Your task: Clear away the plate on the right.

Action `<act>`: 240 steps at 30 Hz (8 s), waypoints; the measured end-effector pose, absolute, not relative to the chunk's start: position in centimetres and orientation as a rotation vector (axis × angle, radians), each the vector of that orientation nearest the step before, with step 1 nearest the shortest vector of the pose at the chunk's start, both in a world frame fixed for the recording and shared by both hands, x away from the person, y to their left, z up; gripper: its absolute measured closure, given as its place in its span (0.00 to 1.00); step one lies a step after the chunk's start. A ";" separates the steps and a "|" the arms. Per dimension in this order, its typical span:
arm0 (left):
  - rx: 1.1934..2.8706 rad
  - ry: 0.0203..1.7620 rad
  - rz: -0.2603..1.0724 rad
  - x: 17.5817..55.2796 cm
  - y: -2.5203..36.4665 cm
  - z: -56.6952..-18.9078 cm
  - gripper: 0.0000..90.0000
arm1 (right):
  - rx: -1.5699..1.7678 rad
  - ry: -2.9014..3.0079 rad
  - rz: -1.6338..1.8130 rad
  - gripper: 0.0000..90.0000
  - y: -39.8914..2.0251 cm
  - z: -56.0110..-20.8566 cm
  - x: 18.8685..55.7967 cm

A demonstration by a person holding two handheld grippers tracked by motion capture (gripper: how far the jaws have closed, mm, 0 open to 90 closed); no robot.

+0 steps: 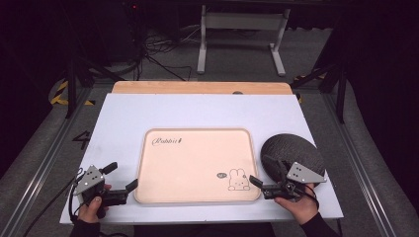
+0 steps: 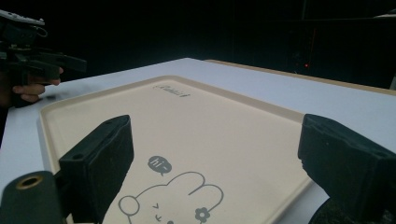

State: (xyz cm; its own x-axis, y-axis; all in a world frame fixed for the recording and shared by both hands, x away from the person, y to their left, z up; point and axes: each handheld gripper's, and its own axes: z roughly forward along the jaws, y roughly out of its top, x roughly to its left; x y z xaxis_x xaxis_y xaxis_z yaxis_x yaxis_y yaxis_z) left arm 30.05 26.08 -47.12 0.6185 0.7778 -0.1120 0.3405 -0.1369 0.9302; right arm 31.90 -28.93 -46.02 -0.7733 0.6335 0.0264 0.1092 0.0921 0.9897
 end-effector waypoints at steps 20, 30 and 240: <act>1.703 0.906 0.530 29.6 26.2 -47.2 0.00 | 0.793 1.971 1.685 0.16 -29.0 -45.8 31.8; 1.709 0.905 0.535 29.6 26.1 -47.1 0.00 | 0.656 1.956 1.602 0.16 -29.7 -43.8 30.7; 1.732 0.909 0.524 29.8 25.9 -47.1 0.02 | -0.364 1.953 0.363 0.91 -21.5 -38.4 28.5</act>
State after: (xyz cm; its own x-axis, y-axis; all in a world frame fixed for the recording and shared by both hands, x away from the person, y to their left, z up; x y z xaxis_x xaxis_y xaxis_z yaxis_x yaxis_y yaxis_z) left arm 29.78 25.93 -47.12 0.6137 0.7849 -0.0851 0.3202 -0.1489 0.9356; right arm 28.47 -21.53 -38.40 -0.3871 -0.0878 -0.9178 -0.4118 0.9071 0.0869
